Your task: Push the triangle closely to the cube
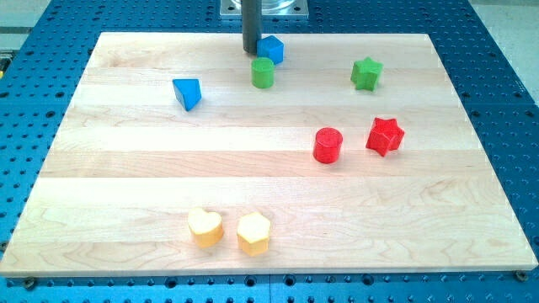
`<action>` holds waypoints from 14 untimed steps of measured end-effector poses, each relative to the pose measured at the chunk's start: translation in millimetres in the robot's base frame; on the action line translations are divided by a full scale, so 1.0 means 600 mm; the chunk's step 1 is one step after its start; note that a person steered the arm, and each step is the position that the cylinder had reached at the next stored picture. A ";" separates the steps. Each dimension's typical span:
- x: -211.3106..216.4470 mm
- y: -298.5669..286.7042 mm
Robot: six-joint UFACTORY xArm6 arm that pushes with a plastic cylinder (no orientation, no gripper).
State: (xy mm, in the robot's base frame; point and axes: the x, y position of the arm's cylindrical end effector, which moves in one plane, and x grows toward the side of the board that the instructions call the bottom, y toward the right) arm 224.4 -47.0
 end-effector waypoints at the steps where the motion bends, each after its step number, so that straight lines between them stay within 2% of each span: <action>1: 0.045 -0.170; 2: 0.166 -0.256; 3: 0.238 -0.179; 4: 0.232 -0.060; 5: 0.201 -0.010; 7: 0.125 0.022; 8: 0.122 -0.031; 10: 0.159 0.019; 12: 0.274 0.080; 14: 0.293 0.121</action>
State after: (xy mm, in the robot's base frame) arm 400.1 25.6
